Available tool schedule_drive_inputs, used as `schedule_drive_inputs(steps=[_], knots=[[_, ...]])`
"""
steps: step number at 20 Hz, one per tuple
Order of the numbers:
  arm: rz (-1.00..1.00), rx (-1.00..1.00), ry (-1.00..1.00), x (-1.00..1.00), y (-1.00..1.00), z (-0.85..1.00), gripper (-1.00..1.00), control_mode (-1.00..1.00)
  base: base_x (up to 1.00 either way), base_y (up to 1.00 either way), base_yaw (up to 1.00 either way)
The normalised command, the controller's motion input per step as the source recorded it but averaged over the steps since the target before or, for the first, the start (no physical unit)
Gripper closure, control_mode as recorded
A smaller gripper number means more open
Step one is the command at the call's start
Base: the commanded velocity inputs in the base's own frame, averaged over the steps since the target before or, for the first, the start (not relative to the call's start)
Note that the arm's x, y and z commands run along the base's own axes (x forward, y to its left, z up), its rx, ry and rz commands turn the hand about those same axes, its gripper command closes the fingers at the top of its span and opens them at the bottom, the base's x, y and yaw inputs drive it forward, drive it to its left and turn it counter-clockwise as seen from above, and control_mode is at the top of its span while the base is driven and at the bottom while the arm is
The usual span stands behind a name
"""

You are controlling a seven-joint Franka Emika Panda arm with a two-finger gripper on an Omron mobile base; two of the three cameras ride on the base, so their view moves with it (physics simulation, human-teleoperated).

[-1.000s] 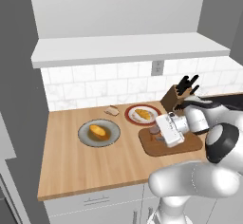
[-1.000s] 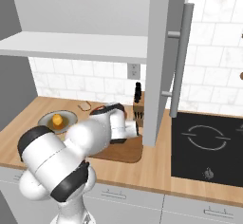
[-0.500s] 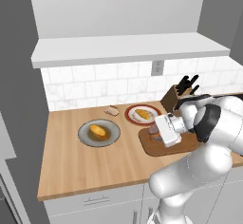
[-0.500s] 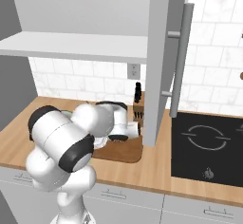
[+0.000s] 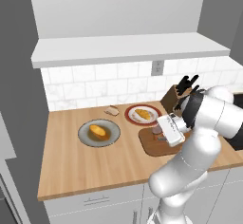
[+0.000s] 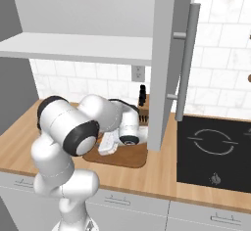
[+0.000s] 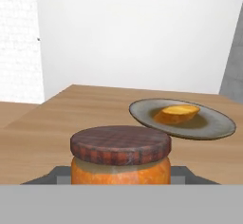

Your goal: From the different types of pastries on the counter, select a croissant and place it on the cutting board. Then retrieve a jar of jam from the cabinet and place it alongside the croissant on the cutting board.

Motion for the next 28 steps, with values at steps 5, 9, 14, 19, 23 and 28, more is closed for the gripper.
schedule_drive_inputs(steps=[5,9,14,19,23,28], knots=[[0.0,0.0,0.0,0.02,0.07,-0.14,1.0,-1.0,0.0,0.0,0.0],[0.0,0.0,0.0,0.07,0.1,-0.14,1.0,-1.0,0.0,0.0,0.0],[0.0,0.0,0.03,0.28,0.05,-0.08,1.0,-1.0,0.0,0.0,0.0],[0.0,0.0,0.09,0.05,0.0,-0.26,1.0,-1.0,0.0,0.0,0.0],[0.0,0.0,0.14,-0.18,0.0,-0.36,1.0,-1.0,0.0,0.0,0.0],[0.0,0.0,0.05,-0.19,0.0,-0.36,-1.0,-1.0,0.0,0.0,0.0]])
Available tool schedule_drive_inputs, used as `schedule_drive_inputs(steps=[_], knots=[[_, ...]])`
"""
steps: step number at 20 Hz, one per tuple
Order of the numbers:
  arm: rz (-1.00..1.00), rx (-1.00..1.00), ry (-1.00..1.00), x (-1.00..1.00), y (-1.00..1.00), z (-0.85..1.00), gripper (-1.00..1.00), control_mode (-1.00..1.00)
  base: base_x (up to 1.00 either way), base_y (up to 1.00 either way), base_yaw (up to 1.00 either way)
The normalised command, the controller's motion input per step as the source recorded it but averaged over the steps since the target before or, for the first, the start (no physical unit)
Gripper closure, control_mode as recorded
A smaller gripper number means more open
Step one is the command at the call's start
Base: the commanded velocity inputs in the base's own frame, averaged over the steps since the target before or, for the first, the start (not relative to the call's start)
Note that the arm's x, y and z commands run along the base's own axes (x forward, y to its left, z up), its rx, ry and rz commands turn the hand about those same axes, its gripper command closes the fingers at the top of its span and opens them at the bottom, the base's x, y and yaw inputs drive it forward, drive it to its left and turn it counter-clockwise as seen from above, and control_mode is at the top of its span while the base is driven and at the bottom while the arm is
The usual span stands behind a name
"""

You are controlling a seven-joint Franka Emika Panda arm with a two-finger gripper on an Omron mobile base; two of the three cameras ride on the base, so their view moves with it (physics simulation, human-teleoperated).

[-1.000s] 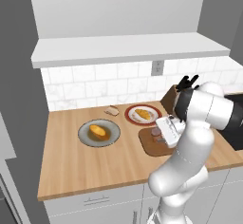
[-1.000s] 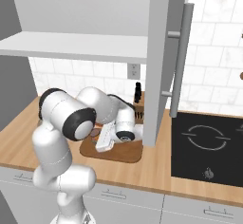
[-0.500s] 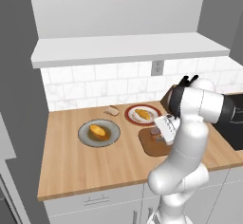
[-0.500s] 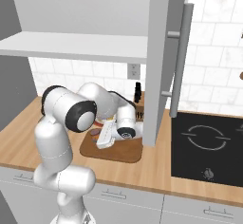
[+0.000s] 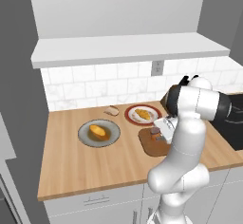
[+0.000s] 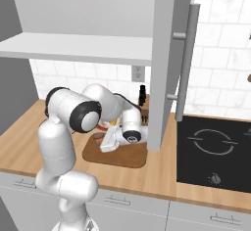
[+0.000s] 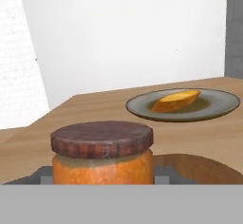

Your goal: From the different types of pastries on the counter, select a croissant and place it on the cutting board. Then retrieve a jar of jam from the cabinet and place it alongside the croissant on the cutting board.

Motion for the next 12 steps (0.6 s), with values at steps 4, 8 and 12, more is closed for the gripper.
schedule_drive_inputs(steps=[4,8,12], knots=[[0.0,0.0,0.0,-0.17,0.0,-0.1,-1.0,-1.0,0.0,0.0,0.0],[0.0,0.0,-0.09,-0.15,0.0,0.12,-1.0,-1.0,0.0,0.0,0.0],[0.01,0.0,-0.13,0.0,-0.02,0.44,-1.0,-1.0,0.0,0.0,0.0]])
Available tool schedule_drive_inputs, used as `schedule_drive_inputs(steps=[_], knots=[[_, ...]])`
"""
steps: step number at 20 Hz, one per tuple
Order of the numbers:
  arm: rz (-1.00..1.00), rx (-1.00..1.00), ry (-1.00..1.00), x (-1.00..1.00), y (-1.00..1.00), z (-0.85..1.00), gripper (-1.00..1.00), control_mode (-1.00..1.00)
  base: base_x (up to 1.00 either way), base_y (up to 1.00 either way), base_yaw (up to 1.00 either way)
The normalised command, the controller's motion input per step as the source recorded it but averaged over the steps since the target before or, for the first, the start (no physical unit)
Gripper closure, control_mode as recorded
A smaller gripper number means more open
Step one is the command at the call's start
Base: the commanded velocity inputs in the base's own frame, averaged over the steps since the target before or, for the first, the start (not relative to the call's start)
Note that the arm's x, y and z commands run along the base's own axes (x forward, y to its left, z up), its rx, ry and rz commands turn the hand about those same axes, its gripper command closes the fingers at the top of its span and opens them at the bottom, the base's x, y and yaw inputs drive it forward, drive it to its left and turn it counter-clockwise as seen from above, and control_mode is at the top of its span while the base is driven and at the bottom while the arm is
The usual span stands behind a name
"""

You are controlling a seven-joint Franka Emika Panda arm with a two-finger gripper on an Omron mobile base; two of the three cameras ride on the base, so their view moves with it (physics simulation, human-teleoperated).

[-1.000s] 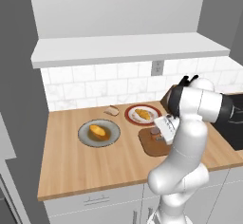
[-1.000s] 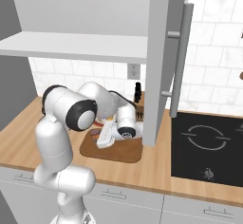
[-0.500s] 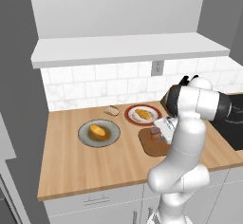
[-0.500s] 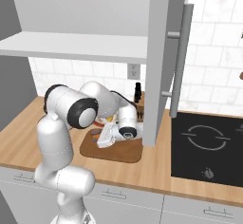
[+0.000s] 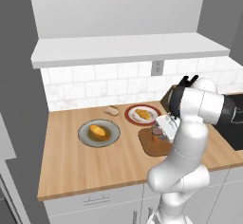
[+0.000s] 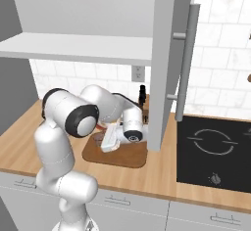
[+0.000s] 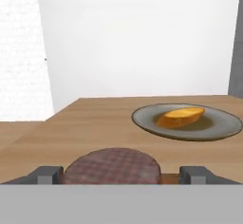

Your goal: From the different types of pastries on the counter, select a croissant and place it on the cutting board. Then retrieve a jar of jam from the cabinet and place it alongside the croissant on the cutting board.

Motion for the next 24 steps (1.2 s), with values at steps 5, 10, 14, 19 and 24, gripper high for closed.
schedule_drive_inputs(steps=[5,10,14,19,24], knots=[[0.05,0.01,-0.07,0.0,-0.08,0.49,-1.0,-1.0,0.0,0.0,0.0],[0.08,0.0,-0.08,0.0,-0.17,0.33,-1.0,-1.0,0.0,0.0,0.0],[0.05,-0.05,-0.19,0.0,0.04,0.15,-1.0,-1.0,0.0,0.0,0.0],[0.07,-0.27,-0.38,0.0,0.28,0.0,-1.0,-1.0,0.0,0.0,0.0],[0.12,-0.31,-0.42,0.04,0.15,0.08,-1.0,-1.0,0.0,0.0,0.0]])
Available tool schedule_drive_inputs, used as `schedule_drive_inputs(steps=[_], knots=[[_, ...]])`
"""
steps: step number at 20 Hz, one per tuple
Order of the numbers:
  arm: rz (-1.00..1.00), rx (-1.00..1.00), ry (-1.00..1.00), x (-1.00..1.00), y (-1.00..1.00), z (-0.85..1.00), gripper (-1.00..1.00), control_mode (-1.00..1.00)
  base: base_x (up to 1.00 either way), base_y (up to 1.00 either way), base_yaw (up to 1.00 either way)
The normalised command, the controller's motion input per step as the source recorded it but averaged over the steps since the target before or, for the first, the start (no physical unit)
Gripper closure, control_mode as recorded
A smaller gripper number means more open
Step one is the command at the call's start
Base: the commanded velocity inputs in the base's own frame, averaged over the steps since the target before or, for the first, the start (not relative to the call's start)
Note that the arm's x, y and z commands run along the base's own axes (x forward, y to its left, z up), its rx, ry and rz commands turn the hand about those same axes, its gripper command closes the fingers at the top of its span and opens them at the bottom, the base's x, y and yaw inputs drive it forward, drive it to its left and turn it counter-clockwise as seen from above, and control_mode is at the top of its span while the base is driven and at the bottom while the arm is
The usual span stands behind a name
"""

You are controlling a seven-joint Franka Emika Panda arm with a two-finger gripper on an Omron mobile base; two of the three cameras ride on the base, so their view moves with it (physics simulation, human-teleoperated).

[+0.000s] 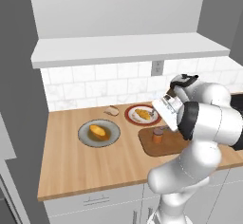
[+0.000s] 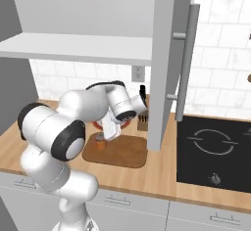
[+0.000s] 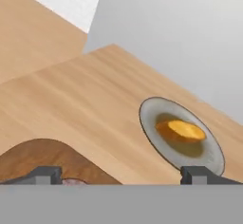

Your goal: From the different types of pastries on the counter, select a croissant and place it on the cutting board. Then retrieve a jar of jam from the cabinet and place it alongside the croissant on the cutting board.

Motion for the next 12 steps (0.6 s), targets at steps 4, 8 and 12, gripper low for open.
schedule_drive_inputs(steps=[4,8,12], knots=[[0.17,-0.26,-0.39,0.01,0.01,0.23,-1.0,-1.0,0.0,0.0,0.0],[0.25,-0.18,-0.29,0.0,0.0,0.35,-1.0,-1.0,0.0,0.0,0.0],[0.23,-0.11,-0.09,0.22,0.09,0.06,-1.0,-1.0,0.0,0.0,0.0]])
